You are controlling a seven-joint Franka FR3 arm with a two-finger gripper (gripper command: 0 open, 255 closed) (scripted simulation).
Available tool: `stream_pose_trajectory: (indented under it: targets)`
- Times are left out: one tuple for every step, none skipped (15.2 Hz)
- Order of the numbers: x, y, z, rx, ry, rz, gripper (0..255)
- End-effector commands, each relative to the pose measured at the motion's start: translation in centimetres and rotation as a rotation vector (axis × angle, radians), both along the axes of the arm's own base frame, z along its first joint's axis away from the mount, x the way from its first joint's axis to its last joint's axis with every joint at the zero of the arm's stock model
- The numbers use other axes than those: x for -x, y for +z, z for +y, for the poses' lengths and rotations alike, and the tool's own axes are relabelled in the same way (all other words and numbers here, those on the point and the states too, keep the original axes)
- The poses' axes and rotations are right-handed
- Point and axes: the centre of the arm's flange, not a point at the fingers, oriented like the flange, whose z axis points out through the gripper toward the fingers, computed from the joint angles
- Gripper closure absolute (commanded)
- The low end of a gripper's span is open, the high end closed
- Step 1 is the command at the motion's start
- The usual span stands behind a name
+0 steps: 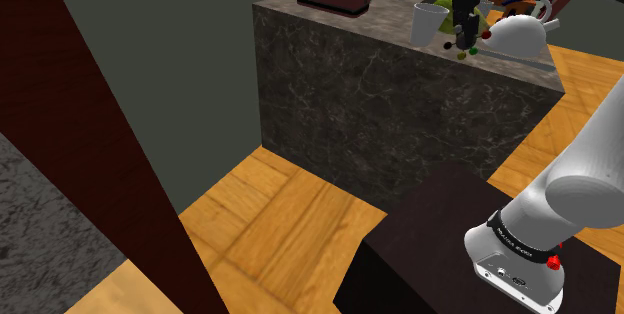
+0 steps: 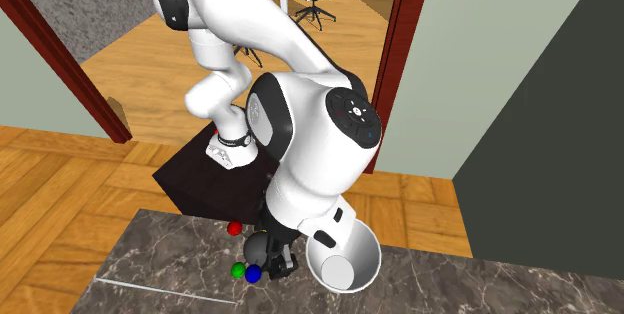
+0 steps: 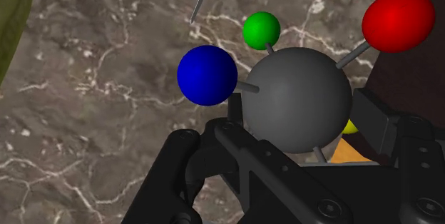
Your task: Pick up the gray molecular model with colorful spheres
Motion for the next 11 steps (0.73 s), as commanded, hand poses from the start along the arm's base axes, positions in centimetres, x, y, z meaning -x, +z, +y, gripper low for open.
stream_pose_trajectory:
  targets:
    - [0.0, 0.0, 0.0, 0.0, 0.0, 0.0, 255]
    - [0.0, 0.0, 0.0, 0.0, 0.0, 0.0, 255]
    - [0.0, 0.0, 0.0, 0.0, 0.0, 0.0, 255]
    - [0.0, 0.0, 0.0, 0.0, 0.0, 0.0, 255]
    - [0.0, 0.0, 0.0, 0.0, 0.0, 0.0, 255]
    - [0.0, 0.0, 0.0, 0.0, 0.0, 0.0, 255]
    - [0.0, 0.5, 0.0, 0.0, 0.0, 0.0, 255]
    - [0.0, 1.1, 0.0, 0.0, 0.0, 0.0, 255]
    - [0.0, 1.6, 0.0, 0.0, 0.0, 0.0, 255]
    - [0.0, 2.1, 0.0, 0.0, 0.0, 0.0, 255]
    - [0.0, 2.6, 0.0, 0.0, 0.0, 0.0, 255]
